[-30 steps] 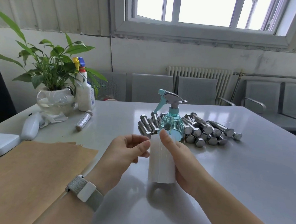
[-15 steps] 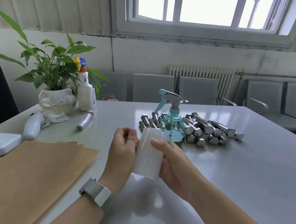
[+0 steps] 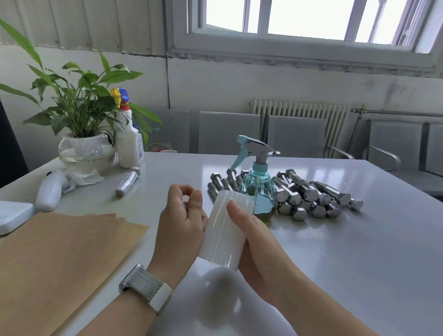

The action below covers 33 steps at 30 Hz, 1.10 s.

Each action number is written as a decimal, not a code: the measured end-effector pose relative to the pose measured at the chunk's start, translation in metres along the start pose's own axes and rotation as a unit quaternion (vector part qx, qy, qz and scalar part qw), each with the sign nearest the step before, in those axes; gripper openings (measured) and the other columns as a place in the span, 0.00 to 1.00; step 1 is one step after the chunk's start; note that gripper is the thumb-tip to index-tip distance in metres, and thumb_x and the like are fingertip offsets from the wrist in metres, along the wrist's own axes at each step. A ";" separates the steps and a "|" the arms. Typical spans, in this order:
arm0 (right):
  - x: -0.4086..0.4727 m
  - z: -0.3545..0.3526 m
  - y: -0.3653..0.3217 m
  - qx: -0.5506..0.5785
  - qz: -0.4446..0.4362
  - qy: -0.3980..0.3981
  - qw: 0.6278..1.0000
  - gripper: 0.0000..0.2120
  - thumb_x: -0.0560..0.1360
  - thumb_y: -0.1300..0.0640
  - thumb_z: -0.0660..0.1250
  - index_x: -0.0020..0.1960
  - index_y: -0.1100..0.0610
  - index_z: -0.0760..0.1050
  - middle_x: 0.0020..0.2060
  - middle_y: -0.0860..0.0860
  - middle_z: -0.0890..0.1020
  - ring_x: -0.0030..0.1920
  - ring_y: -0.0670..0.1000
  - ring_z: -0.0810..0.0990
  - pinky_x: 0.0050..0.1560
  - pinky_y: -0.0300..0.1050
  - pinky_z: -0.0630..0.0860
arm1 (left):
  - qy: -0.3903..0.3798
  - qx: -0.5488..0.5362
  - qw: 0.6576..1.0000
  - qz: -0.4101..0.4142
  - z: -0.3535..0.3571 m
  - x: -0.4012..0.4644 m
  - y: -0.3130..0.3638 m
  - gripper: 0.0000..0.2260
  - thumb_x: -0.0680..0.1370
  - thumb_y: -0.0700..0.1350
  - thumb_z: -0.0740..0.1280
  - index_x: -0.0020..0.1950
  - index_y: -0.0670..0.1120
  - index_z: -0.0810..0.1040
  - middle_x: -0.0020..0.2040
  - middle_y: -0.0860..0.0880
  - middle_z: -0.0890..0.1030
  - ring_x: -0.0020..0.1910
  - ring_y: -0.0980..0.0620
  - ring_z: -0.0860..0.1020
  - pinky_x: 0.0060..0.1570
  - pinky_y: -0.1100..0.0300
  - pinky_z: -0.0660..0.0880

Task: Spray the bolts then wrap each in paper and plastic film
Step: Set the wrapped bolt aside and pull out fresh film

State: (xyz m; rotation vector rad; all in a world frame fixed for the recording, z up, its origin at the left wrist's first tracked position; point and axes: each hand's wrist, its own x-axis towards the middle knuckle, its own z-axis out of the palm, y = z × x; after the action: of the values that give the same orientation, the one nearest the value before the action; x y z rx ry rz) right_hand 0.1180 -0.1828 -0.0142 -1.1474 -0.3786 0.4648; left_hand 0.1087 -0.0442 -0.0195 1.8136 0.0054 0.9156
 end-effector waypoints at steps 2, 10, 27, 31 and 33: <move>0.001 0.000 0.000 -0.005 0.006 0.009 1.000 0.31 0.69 0.38 0.74 0.63 0.58 0.78 0.59 0.64 0.80 0.61 0.62 0.80 0.64 0.58 0.76 | 0.021 0.038 0.999 0.016 -0.002 0.000 0.001 0.05 0.82 0.51 0.59 0.46 0.54 0.67 0.27 0.51 0.75 0.26 0.58 0.76 0.26 0.69 0.70; 0.000 0.001 -0.002 0.039 0.014 0.002 0.999 0.23 0.69 0.40 0.73 0.55 0.55 0.83 0.51 0.59 0.85 0.53 0.58 0.84 0.51 0.52 0.81 | 0.012 -0.085 0.994 -0.067 -0.001 0.002 0.004 0.05 0.83 0.49 0.59 0.49 0.50 0.69 0.24 0.52 0.70 0.20 0.58 0.68 0.22 0.67 0.67; -0.001 0.003 -0.005 0.074 0.022 0.011 0.997 0.30 0.69 0.41 0.72 0.65 0.59 0.75 0.54 0.61 0.82 0.53 0.59 0.84 0.48 0.51 0.81 | 0.014 -0.045 0.999 -0.024 -0.001 0.000 0.008 0.04 0.83 0.50 0.58 0.48 0.55 0.67 0.24 0.54 0.74 0.22 0.60 0.71 0.24 0.69 0.68; 0.000 -0.001 -0.005 0.074 0.028 0.007 0.997 0.28 0.71 0.40 0.69 0.61 0.59 0.77 0.46 0.58 0.84 0.45 0.56 0.85 0.42 0.48 0.81 | 0.002 -0.079 0.996 -0.043 0.003 -0.004 0.009 0.05 0.83 0.50 0.56 0.48 0.54 0.67 0.23 0.55 0.71 0.21 0.59 0.69 0.22 0.67 0.67; 0.001 -0.002 -0.005 0.057 0.022 0.018 0.998 0.28 0.69 0.40 0.69 0.61 0.59 0.78 0.45 0.57 0.84 0.44 0.54 0.85 0.40 0.46 0.81 | -0.007 -0.087 0.994 -0.059 0.006 -0.004 0.008 0.05 0.83 0.50 0.56 0.48 0.53 0.67 0.23 0.55 0.71 0.22 0.59 0.68 0.24 0.65 0.67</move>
State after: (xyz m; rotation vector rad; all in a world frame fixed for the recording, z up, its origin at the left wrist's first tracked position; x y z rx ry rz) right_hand 0.1205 -0.1859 -0.0103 -1.0541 -0.2922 0.4974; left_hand 0.1064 -0.0535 -0.0162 1.6403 0.0241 0.7945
